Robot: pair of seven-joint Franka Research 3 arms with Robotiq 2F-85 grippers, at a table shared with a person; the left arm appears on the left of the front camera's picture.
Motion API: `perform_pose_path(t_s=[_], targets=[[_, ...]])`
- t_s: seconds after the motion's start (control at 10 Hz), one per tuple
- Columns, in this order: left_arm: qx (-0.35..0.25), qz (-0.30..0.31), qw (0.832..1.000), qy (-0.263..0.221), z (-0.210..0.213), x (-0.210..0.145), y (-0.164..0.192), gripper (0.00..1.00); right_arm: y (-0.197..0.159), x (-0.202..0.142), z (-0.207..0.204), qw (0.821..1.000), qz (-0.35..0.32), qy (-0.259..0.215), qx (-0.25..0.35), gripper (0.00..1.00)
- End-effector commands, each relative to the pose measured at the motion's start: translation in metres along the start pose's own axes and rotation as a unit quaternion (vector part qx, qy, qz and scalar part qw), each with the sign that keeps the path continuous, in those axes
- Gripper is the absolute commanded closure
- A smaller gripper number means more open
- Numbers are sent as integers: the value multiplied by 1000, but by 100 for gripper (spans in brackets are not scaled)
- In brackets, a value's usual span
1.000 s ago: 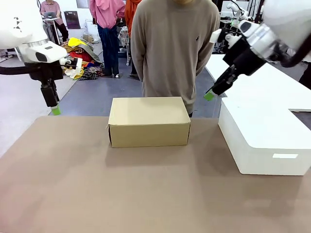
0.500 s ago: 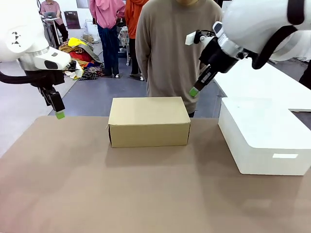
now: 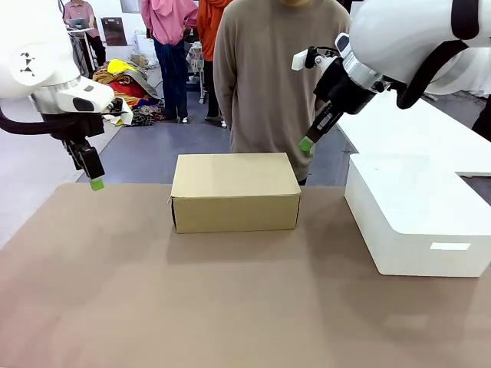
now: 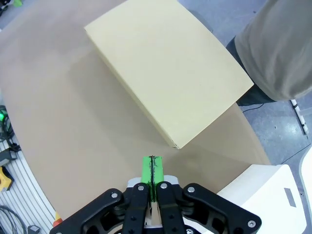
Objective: Pack the shoes into the box.
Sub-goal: Press down on the lid of the Shoes Box.
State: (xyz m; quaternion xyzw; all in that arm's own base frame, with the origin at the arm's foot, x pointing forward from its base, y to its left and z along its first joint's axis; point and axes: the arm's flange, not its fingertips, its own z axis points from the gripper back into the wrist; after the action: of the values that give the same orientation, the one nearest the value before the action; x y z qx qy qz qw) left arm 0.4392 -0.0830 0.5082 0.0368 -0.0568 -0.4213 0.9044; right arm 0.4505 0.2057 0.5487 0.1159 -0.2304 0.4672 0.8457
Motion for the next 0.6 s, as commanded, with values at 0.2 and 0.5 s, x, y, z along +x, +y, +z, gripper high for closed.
perform_pose_path(t_s=[0.2,0.5], targets=[[1,-9,1000,4,4,-2,5,0,0,0,0,1000,0,0,0,100],[1,-9,1000,4,4,-2,5,0,-8,40,-32,995,-79,18,-57,100]])
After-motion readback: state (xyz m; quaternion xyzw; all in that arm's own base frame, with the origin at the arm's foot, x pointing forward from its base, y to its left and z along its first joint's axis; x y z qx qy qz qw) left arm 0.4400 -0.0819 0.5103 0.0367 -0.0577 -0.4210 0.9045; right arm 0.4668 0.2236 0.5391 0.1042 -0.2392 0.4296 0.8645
